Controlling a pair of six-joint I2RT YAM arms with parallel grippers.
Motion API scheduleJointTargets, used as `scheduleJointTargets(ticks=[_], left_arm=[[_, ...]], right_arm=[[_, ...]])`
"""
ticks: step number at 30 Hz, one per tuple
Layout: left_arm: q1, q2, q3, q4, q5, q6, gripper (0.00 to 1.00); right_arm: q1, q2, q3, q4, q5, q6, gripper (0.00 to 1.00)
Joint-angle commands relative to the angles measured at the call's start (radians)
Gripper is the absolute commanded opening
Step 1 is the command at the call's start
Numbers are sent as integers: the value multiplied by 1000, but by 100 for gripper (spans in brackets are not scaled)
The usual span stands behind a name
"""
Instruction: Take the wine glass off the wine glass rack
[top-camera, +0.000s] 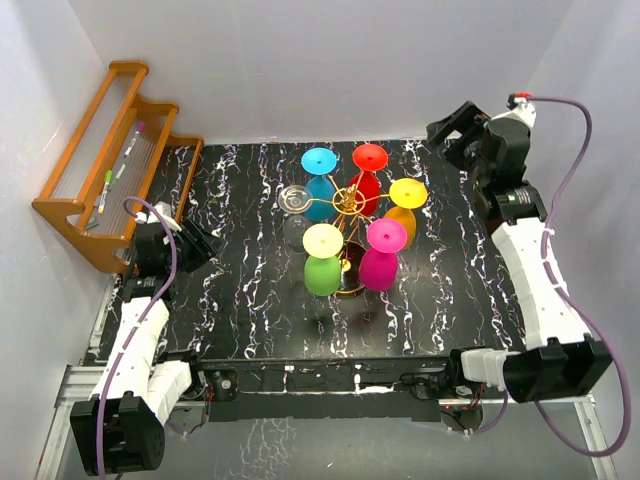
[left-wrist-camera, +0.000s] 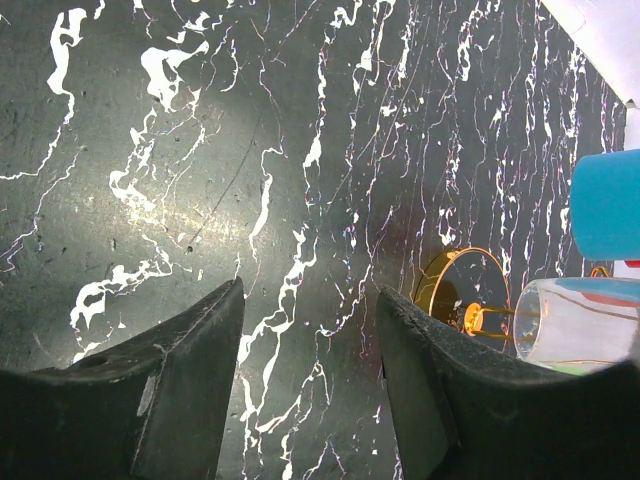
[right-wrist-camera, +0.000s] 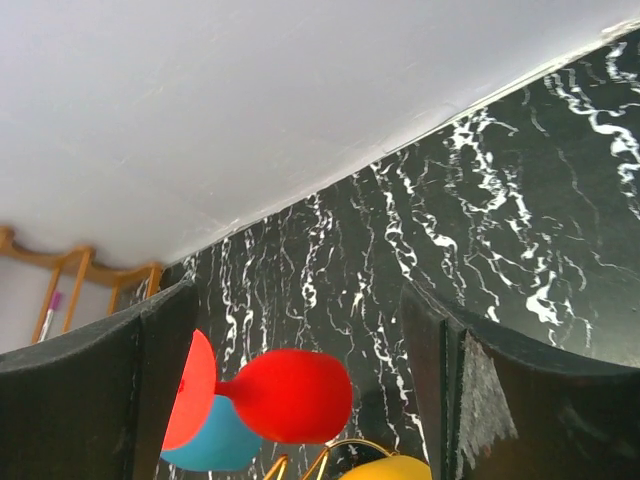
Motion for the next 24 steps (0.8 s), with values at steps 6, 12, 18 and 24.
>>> scheduleJointTargets(ticks=[6,12,18,24], left_arm=[[2,-14,31,-5,20,2,54],[1,-15,32,-4,25,1,54],[1,-17,30,-4,25,1,54],[2,-20,30,-8,21,1,54]], right_arm=[[-10,135,191,-50,-338,-52,89],[-13,209,244,-71,-567,-64,86],[-13,250,269,-117,-636,-89,80],[-14,285,261,-103,-736,-101,72]])
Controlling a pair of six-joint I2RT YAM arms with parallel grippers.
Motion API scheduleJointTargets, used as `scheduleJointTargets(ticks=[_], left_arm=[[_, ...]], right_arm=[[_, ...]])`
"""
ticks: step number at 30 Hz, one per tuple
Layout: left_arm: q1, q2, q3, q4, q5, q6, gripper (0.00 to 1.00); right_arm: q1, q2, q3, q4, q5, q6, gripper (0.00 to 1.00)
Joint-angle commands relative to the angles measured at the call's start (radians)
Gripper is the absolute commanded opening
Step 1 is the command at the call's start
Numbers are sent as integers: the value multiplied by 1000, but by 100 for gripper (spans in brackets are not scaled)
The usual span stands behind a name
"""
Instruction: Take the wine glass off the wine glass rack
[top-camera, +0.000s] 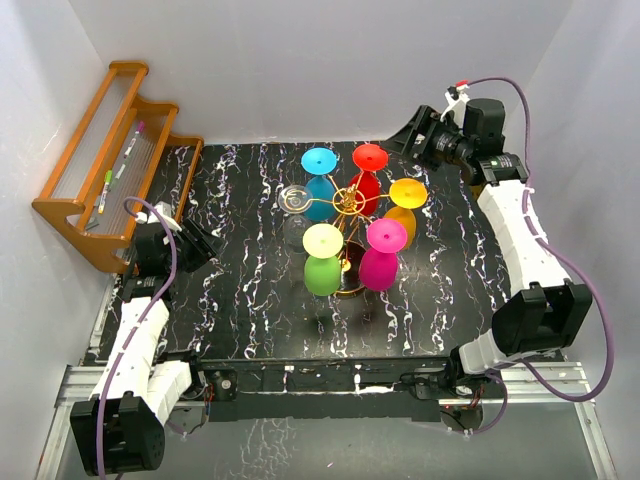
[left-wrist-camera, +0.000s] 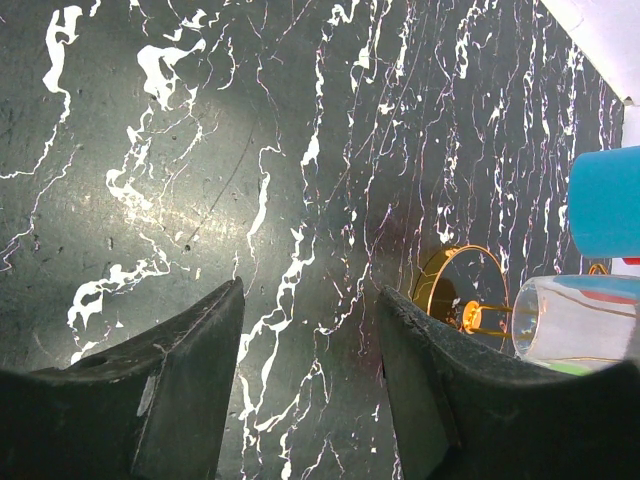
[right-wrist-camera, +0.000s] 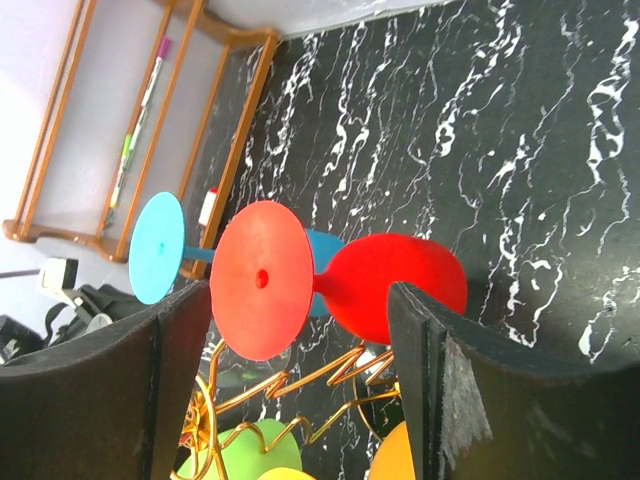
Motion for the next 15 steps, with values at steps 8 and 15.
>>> scheduleJointTargets(ticks=[8,15], left_arm=[[1,-16,30,-6,14,0,54],[2,-15,30,-9,12,1,54]], right_arm=[[-6,25,35,44,-112,-26,64],[-5,50,34,66,-141,-15,56]])
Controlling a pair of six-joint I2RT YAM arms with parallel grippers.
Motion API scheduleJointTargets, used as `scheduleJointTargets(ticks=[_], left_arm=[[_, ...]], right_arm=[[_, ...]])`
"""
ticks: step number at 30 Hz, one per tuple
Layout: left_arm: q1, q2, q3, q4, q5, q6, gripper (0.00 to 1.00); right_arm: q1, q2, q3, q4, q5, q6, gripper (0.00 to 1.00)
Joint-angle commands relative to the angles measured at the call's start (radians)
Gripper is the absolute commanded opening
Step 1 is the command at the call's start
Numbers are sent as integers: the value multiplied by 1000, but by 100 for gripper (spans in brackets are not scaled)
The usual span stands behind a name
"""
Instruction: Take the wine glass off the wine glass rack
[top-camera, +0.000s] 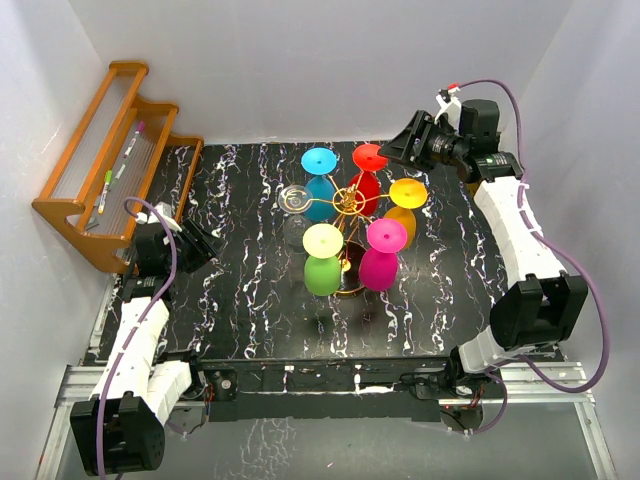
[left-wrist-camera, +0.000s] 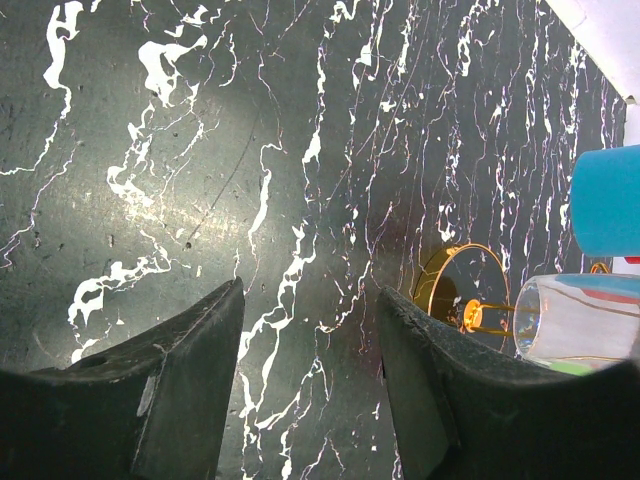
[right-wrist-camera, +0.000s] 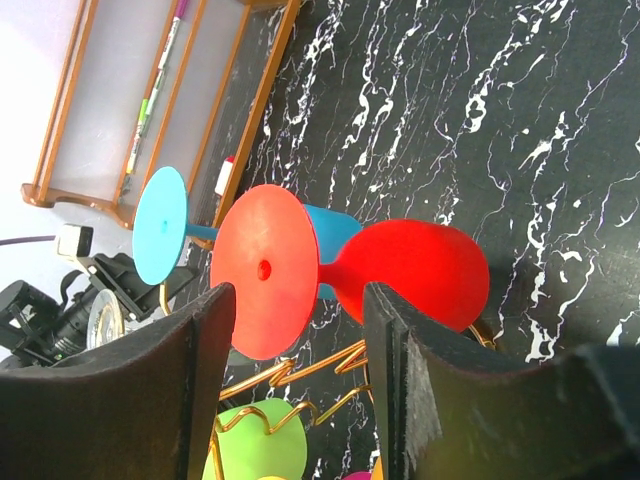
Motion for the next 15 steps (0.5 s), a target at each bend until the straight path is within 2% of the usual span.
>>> scheduleJointTargets(ticks=[1,7,15], left_arm=[[2,-14,30,-3,12,1,54],[1,-12,31,-3,8,1,54],[1,-9,31,-1,8,1,54]], right_arm=[[-3,16,35,72,-34,-1,55],[7,31,43,75,-39,-3,50],[15,34,46,89,-59,-5,24]])
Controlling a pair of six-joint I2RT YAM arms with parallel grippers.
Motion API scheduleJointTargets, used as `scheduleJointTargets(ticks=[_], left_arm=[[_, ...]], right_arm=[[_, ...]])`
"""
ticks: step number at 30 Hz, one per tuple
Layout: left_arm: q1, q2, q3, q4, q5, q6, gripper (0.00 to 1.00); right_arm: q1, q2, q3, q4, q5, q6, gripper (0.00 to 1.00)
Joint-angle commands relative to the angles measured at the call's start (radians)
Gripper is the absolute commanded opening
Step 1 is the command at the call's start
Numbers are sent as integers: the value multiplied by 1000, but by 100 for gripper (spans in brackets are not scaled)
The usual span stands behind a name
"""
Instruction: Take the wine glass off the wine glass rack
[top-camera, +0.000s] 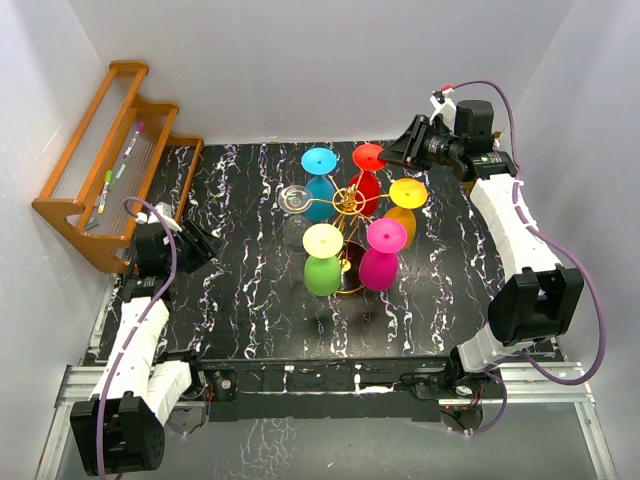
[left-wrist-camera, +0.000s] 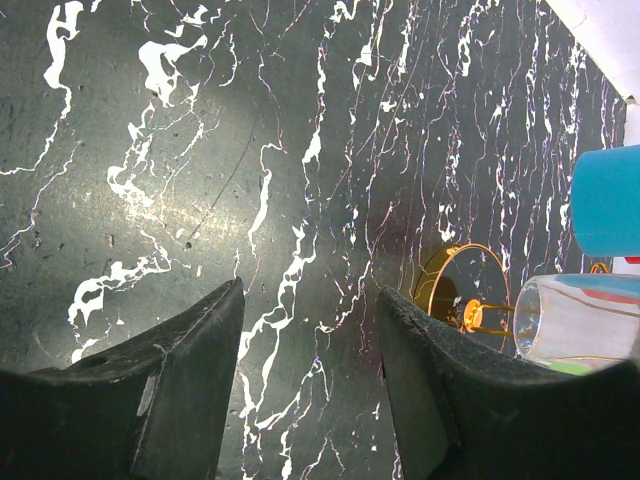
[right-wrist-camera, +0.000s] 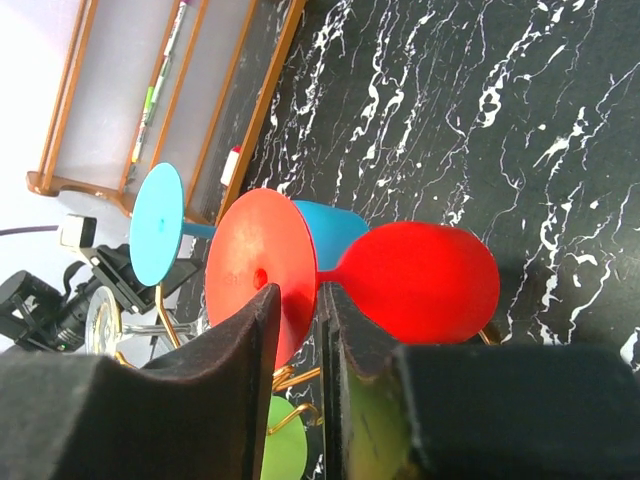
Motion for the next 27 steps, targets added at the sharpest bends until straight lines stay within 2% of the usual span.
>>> scheduleJointTargets(ticks=[1,8,18,27], left_arm=[[2,-8,31,0,8,0,54],[2,-4,31,-2,8,1,54],[1,-13,31,-4,7,1,53],[2,-13,31,-5,8,1,54]], right_arm=[[7,-6,46,71,-22,-4,21],[9,-46,28,91,-8,9,8],[8,-110,-50,220,-93,147,8],[9,-125,-81,246,-159,197,8]])
